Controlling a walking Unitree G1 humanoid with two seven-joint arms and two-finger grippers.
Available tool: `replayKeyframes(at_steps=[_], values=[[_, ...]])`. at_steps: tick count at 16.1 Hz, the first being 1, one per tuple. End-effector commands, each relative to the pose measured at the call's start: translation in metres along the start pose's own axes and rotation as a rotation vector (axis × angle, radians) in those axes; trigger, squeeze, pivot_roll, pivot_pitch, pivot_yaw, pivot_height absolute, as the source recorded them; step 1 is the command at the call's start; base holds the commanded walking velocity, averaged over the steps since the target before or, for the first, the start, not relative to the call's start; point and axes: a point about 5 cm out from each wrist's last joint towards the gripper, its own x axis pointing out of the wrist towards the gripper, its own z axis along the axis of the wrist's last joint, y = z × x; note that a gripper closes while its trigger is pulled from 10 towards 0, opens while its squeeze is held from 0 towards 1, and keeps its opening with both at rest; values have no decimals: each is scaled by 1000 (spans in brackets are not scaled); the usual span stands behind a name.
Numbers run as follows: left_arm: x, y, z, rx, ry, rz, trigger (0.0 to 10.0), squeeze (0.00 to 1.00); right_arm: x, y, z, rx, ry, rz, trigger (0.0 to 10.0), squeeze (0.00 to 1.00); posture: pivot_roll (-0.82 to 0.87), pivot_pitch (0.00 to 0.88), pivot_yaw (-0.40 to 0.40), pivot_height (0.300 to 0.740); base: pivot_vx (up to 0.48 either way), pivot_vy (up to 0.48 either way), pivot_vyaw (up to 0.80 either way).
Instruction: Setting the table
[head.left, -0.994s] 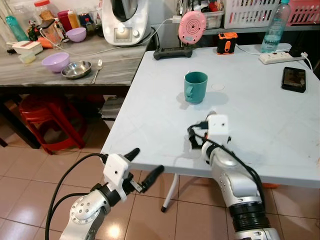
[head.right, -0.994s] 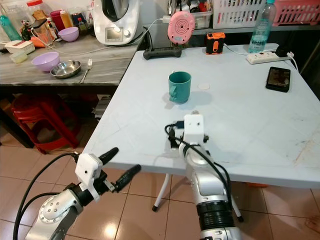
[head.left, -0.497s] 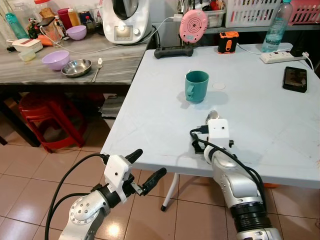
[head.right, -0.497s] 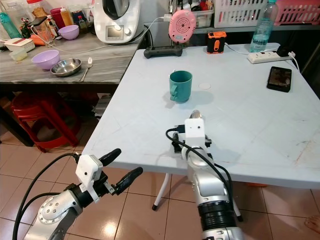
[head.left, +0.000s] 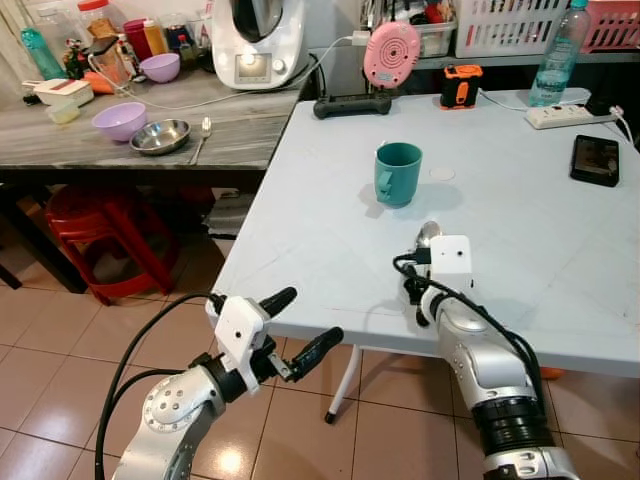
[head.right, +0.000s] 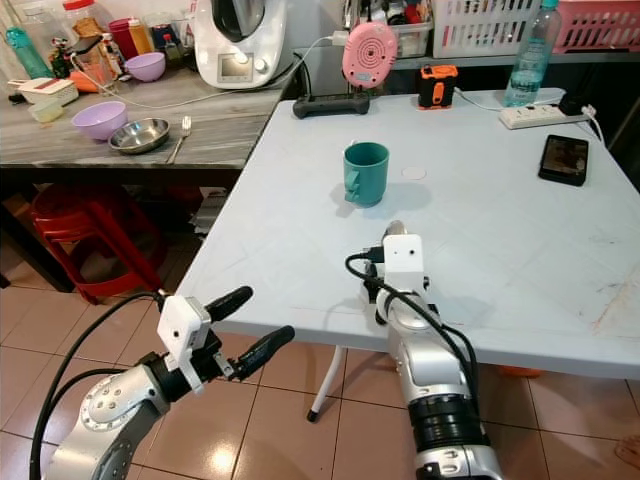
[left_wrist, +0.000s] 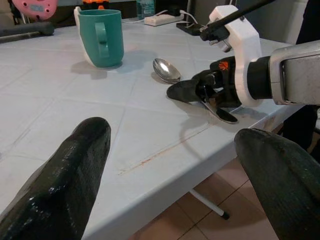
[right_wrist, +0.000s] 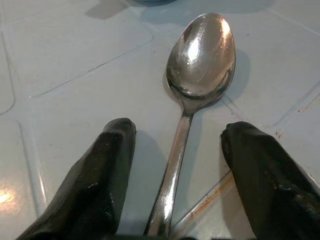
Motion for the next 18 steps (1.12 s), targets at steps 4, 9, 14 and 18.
replayKeyframes(at_steps=[4,9,14,18], values=[[-1,-3,5,2,6,-34,10000,0,5,-13,-15,17,71,-27,0,0,-76,47,126,740,0,0,0],[-1,-6,5,-8,4,-55,10000,0,5,-14,-18,33,76,-39,0,0,-78,43,127,740,0,0,0],[-1,-7,3,-13,8,-64,10000,0,5,-19,-22,61,84,-65,0,0,-77,38,134,740,0,0,0],[-1,-7,-1,-12,14,-66,10000,0,3,-19,-25,108,88,-72,0,0,-77,28,138,740,0,0,0]])
